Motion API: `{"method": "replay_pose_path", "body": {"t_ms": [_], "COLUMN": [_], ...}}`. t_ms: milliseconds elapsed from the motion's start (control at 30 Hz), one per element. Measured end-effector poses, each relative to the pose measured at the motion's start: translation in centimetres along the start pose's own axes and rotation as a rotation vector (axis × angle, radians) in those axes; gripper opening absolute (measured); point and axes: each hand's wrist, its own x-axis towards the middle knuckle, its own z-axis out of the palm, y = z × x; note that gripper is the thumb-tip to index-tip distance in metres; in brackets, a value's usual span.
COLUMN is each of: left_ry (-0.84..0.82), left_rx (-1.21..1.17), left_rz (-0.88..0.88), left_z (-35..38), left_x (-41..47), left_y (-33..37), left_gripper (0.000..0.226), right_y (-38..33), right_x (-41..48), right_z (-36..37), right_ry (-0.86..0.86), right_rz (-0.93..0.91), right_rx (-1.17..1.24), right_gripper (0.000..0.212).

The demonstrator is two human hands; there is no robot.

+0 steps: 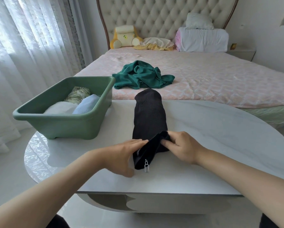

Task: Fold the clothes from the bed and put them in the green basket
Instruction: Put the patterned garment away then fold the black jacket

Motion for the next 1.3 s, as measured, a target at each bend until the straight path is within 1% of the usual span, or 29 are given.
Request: {"method": "replay_pose_path", "body": {"t_ms": [67, 133, 200, 233, 300, 333, 367, 400, 467, 500, 533, 567, 600, 633, 700, 733, 767, 800, 867, 900, 967, 1000, 1033, 1100, 1133, 1200, 1300], "left_ry": [0.143, 0.294, 0.404, 0.442, 0.481, 0.485, 0.488, 0.482, 0.495, 0.547, 0.619, 0.688, 0.732, 0.740, 0.658, 0.592, 0.540, 0.502, 0.437, 0.382, 0.278, 0.247, 0.218, 0.164, 0.163, 0.252, 0.402], "left_rx": [-0.084, -0.118, -0.258, -0.351, -0.495, -0.533, -0.538, -0.484, -0.216, -0.114, -0.056, 0.005, 0.100, 0.219, 0.422, 0.482, 0.506, 0.486, 0.382, 0.324, 0.255, 0.248, 0.253, 0.276, 0.279, 0.242, 0.198], "left_rz": [-0.006, -0.027, -0.125, -0.204, -0.356, -0.431, -0.490, -0.553, -0.655, -0.652, -0.593, -0.482, -0.328, -0.155, 0.163, 0.259, 0.290, 0.260, 0.117, 0.053, -0.026, -0.047, -0.061, -0.077, -0.089, -0.095, -0.020], "left_z": [0.1, 0.1, 0.1, 0.1, 0.2, 0.2, 0.2, 0.3, 0.5, 0.5, 0.5, 0.4, 0.2, -0.2, -0.5, -0.4, 0.0, 0.5, 1.0, 0.9, 0.5, 0.3, 0.2, 0.5, 0.7, 1.1, 1.2], "left_x": [0.3, 0.6, 1.0, 1.4, 2.4, 2.9, 3.5, 3.9, 4.6, 4.8, 5.0, 5.3, 5.4, 5.5, 5.6, 5.6, 5.5, 5.4, 4.8, 4.3, 3.6, 3.2, 3.0, 2.7, 2.7, 3.0, 3.6], "left_y": [0.7, 1.1, 1.4, 1.4, 1.2, 1.1, 0.9, 0.8, 0.8, 0.8, 0.9, 0.7, 0.5, 0.4, 0.4, 0.3, 0.1, -0.1, -0.4, -0.5, -0.9, -1.2, -1.4, -1.5, -1.5, -1.4, -1.3], "left_gripper": [0.077, 0.054, 0.018, 0.016, 0.046, 0.057, 0.059, 0.053, 0.041, 0.039, 0.041, 0.043, 0.045, 0.045, 0.043, 0.043, 0.044, 0.047, 0.053, 0.056, 0.067, 0.072, 0.079, 0.094, 0.098, 0.093, 0.069], "right_y": [0.1, -0.1, -0.2, -0.3, -0.1, 0.0, 0.1, 0.0, 0.0, -0.1, 0.1, 0.2, 0.3, 0.5, 1.1, 1.4, 1.8, 2.3, 3.0, 3.1, 2.8, 2.6, 2.3, 1.9, 1.9, 2.1, 2.1], "right_x": [0.3, 0.6, 1.0, 1.2, 1.8, 2.0, 2.3, 2.5, 2.7, 2.8, 2.9, 3.1, 3.2, 3.3, 3.6, 3.7, 3.6, 3.5, 3.0, 2.7, 2.2, 1.9, 1.5, 0.9, 0.7, 0.6, 1.2], "right_z": [-0.1, -0.2, -0.4, -0.4, -0.2, -0.1, 0.1, 0.3, 0.6, 0.7, 0.9, 1.0, 0.9, 0.8, 0.7, 0.7, 0.7, 0.7, 0.9, 0.9, 0.4, -0.1, -0.6, -1.0, -0.9, -0.5, 0.0], "right_ry": [0.017, 0.020, 0.035, 0.066, 0.169, 0.216, 0.249, 0.269, 0.256, 0.230, 0.213, 0.222, 0.250, 0.283, 0.323, 0.305, 0.273, 0.236, 0.156, 0.126, 0.028, -0.037, -0.141, -0.283, -0.315, -0.286, -0.157], "right_rz": [0.092, 0.163, 0.236, 0.273, 0.333, 0.360, 0.381, 0.398, 0.422, 0.417, 0.392, 0.337, 0.246, 0.128, -0.123, -0.237, -0.339, -0.416, -0.446, -0.410, -0.268, -0.180, -0.094, -0.040, -0.036, -0.022, -0.028], "right_rx": [0.106, 0.255, 0.357, 0.381, 0.354, 0.303, 0.238, 0.159, -0.060, -0.200, -0.326, -0.422, -0.483, -0.530, -0.579, -0.590, -0.607, -0.628, -0.657, -0.640, -0.542, -0.487, -0.454, -0.498, -0.528, -0.516, -0.456], "right_gripper": [0.031, 0.033, 0.031, 0.026, 0.012, 0.008, 0.010, 0.016, 0.032, 0.041, 0.048, 0.053, 0.055, 0.055, 0.046, 0.038, 0.032, 0.032, 0.038, 0.044, 0.058, 0.065, 0.070, 0.078, 0.082, 0.085, 0.068]}}
